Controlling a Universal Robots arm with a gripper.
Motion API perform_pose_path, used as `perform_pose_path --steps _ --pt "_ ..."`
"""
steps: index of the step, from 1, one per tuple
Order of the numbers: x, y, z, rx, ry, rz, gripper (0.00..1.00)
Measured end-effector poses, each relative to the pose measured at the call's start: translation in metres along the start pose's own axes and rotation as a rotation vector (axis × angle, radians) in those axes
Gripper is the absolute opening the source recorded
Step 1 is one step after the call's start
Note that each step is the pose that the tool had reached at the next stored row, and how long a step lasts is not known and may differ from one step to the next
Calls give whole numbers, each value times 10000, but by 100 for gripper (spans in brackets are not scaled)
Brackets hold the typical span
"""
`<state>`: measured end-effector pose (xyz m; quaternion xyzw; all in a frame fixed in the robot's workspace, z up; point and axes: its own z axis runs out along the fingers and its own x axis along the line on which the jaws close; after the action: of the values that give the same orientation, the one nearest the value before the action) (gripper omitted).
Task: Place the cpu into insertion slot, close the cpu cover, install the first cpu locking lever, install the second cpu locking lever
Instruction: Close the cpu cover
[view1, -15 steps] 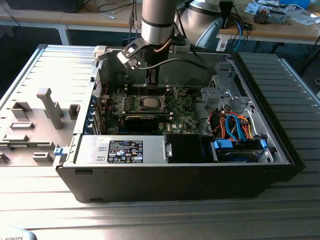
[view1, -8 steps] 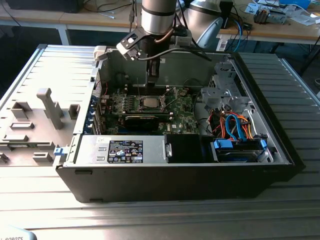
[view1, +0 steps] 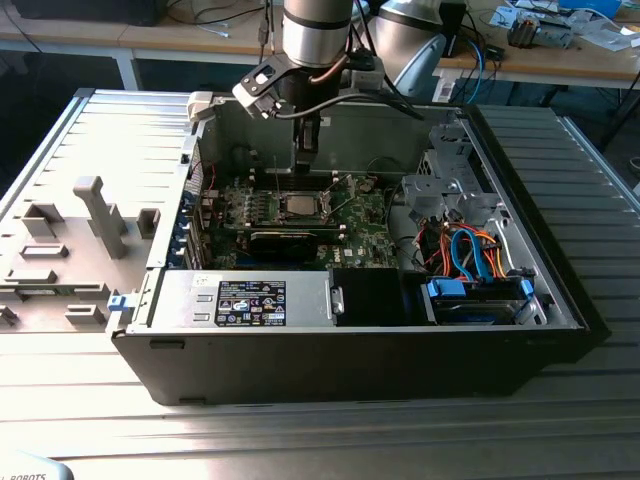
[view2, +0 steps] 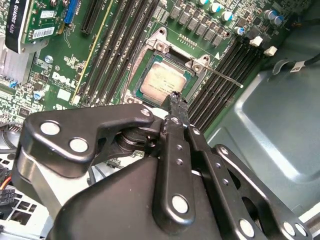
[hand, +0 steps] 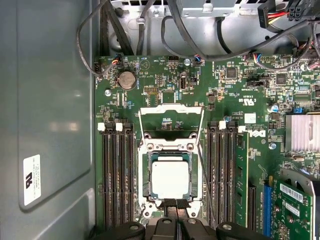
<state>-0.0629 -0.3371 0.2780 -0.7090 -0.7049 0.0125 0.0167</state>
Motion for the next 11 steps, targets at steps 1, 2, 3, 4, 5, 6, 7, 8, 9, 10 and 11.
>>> perform_pose_path --steps 1,2,3,4,5,6,7,8,9,10,11 --pt "-1 -1 -1 -73 -3 1 11" --pt "0 -1 2 -154 -1 0 11" --pt "0 0 5 -223 0 0 11" --pt "0 0 7 -325 -1 -1 11" --pt "0 0 8 -404 0 -1 11" --pt "0 0 10 -520 2 -3 11" --pt "0 0 11 -569 3 -2 11" --pt "0 0 11 -573 4 -3 11" --pt "0 1 12 -580 5 -4 11" --pt "0 0 11 -585 4 -4 11" --pt "0 0 11 -591 3 -2 11"
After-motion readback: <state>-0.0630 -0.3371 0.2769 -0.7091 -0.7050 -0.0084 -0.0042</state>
